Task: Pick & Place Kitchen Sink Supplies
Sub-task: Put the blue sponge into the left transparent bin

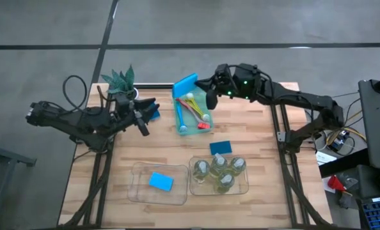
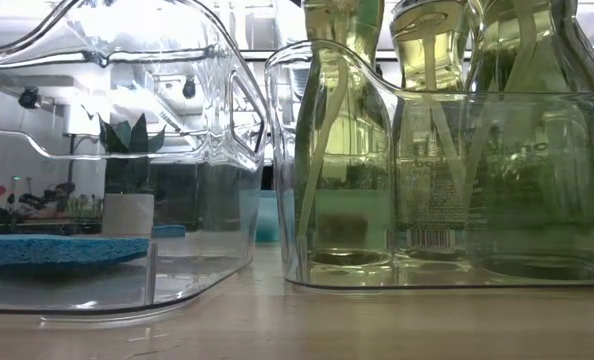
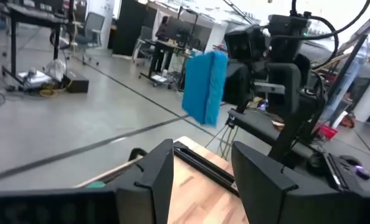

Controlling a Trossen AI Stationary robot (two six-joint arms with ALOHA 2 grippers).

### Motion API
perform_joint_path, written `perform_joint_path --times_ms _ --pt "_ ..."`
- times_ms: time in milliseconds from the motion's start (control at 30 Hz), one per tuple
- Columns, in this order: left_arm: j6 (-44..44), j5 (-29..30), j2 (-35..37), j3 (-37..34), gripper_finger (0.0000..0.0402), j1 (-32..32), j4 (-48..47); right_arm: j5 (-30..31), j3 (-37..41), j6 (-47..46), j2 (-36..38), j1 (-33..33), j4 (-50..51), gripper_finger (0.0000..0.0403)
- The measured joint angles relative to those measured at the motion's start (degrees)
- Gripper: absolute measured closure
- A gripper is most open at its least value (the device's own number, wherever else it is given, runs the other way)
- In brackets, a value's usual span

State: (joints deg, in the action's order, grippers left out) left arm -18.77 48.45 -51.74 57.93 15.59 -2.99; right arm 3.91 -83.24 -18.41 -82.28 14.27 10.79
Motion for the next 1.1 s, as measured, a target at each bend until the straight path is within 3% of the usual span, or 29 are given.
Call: perform_joint_path --times_ms 367,767,1100 --pt "1.43 0.23 -1.75 0.00 0.0248 -0.13 2.72 2.00 -4.35 -0.88 -6.54 -4.73 -1.05 0.0394" --pt "1.10 0.26 -1.72 0.00 0.0248 -0.13 2.70 1.37 -11.94 -0.26 -12.64 -5.58 1.26 0.0394" --pt "-1.90 0.69 -1.69 0.00 0.0266 -0.13 2.37 0.59 -15.56 0.45 -13.86 -6.52 6.10 0.0394"
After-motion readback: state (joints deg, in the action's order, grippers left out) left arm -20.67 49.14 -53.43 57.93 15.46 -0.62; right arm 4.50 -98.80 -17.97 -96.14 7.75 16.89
